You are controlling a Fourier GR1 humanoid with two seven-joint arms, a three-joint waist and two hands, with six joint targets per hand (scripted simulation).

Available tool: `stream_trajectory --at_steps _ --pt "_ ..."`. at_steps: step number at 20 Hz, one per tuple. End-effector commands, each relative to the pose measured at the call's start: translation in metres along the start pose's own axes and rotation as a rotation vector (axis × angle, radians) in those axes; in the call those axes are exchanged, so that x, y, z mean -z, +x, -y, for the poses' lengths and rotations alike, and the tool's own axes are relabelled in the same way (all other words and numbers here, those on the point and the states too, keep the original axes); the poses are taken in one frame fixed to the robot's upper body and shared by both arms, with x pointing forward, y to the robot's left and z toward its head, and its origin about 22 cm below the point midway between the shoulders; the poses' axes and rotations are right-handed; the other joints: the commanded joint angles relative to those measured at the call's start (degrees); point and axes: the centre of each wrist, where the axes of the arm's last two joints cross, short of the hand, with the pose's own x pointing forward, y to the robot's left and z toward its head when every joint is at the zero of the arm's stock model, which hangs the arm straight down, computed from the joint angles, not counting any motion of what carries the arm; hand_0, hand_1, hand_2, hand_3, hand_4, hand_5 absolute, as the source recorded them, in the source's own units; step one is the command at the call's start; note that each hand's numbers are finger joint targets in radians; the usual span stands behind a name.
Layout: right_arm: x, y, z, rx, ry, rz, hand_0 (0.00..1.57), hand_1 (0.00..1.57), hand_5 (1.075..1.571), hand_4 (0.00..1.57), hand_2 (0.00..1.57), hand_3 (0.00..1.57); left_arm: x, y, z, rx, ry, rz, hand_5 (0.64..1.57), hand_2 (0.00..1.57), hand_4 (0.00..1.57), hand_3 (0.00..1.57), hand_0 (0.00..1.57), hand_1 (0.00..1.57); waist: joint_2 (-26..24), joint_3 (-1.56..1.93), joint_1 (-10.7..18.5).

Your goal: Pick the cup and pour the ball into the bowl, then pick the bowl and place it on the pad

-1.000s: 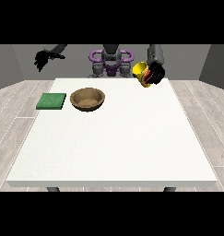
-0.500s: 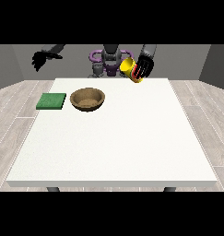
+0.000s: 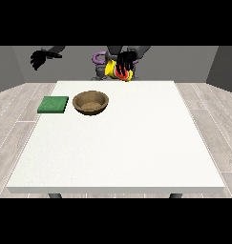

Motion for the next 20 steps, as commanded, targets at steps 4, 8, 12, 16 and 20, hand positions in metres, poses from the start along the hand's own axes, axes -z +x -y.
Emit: stream_trajectory --at_steps 4,8,12,16,20 --pt "0.006 -0.003 -0.003 0.03 0.004 0.018 0.0 0.0 1.57 0.0 0.0 0.0 -0.006 0.05 0.006 0.396 -0.043 0.247 1.042 1.57 1.57 1.57 1.51 1.51 1.4 0.0 -0.2" --pt "0.02 0.001 -0.014 0.018 0.037 -0.007 0.0 0.0 1.571 0.0 0.0 0.0 0.001 0.065 -0.003 0.653 -0.036 0.315 1.232 1.57 1.5 1.57 1.52 1.52 -0.3 -0.05 -0.3" --pt "0.025 0.01 -0.012 0.026 0.025 -0.022 0.0 0.0 1.571 0.0 0.0 0.0 -0.014 0.068 0.014 0.742 -0.075 0.392 1.178 1.57 1.51 1.57 1.46 1.46 -1.6 -0.15 0.0" --pt "0.02 0.013 0.0 0.021 0.032 -0.032 0.0 0.0 1.57 0.0 0.0 0.0 -0.006 0.077 0.0 0.778 -0.046 0.374 1.129 1.57 1.53 1.57 1.45 1.45 0.1 -0.15 0.0" --pt "-0.008 -0.006 0.015 0.03 -0.039 -0.112 0.0 0.0 1.569 0.0 0.0 0.0 -0.005 0.062 -0.007 0.609 -0.049 0.389 1.136 1.57 1.54 1.57 1.45 1.45 -3.5 -0.15 4.1"
